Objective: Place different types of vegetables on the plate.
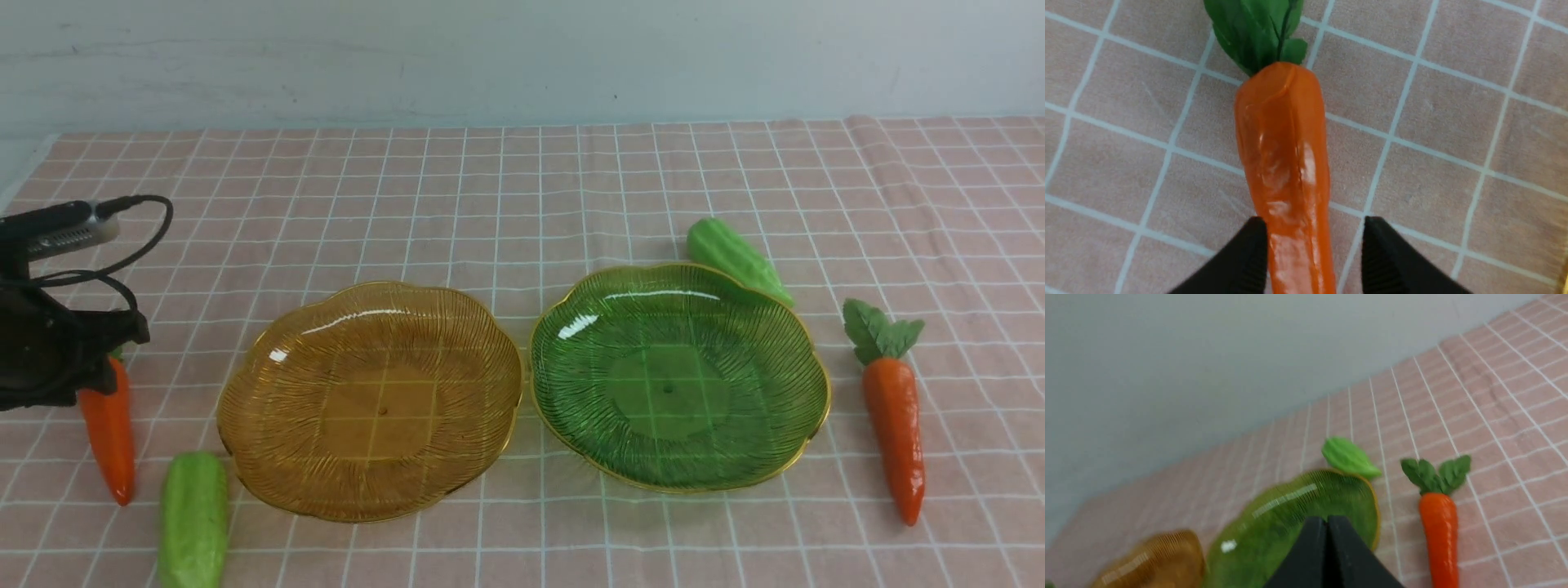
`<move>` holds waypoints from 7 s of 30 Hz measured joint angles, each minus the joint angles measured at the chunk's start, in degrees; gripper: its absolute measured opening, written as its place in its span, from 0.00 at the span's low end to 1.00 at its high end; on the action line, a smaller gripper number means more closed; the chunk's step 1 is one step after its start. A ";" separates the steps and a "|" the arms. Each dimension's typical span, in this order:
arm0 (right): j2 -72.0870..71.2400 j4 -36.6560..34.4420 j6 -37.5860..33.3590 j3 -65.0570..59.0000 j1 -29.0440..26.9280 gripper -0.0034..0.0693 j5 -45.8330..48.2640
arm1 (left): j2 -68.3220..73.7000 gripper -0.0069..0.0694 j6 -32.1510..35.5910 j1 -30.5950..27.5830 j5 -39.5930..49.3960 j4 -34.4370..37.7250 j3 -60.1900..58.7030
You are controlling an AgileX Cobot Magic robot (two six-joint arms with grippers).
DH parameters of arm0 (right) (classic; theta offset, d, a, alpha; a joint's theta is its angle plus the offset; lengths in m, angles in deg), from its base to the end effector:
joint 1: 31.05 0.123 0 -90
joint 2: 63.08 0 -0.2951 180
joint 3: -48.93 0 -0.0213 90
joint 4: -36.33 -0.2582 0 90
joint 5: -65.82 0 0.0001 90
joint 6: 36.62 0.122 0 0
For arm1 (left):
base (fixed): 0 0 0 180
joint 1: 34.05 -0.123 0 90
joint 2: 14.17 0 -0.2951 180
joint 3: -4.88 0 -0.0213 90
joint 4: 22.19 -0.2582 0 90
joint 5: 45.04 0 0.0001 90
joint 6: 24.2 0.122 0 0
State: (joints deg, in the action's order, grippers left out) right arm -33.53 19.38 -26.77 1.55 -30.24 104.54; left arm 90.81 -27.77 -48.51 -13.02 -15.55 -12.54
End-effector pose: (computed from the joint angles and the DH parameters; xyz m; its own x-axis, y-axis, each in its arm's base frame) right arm 0.0988 0.0237 0.2980 -0.4508 0.3814 -0.8071 -0.0024 0.9036 0.4284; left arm 0.3490 0.0823 0.1780 -0.8252 -0.3777 -0.4201 -0.3601 0.9246 -0.1240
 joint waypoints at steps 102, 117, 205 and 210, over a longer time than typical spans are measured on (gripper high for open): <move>102.23 -14.53 -12.93 71.76 37.10 0.69 11.01 | -27.53 0.43 -11.81 22.48 24.20 -7.11 -12.25; 94.81 6.58 -11.18 85.85 30.50 0.62 32.00 | -21.37 0.72 -16.02 21.61 22.38 -11.75 -12.25; 112.24 1.83 -18.68 78.55 9.96 0.62 2.30 | 27.60 0.55 -1.49 50.07 29.23 5.88 50.22; 108.08 2.24 -16.22 80.07 7.13 0.62 1.75 | 19.01 0.13 -1.72 50.07 31.53 2.76 50.22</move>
State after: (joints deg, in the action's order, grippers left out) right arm 74.55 21.62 -43.00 81.62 -23.11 106.29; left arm 109.82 -29.49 1.55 18.51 -12.79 37.68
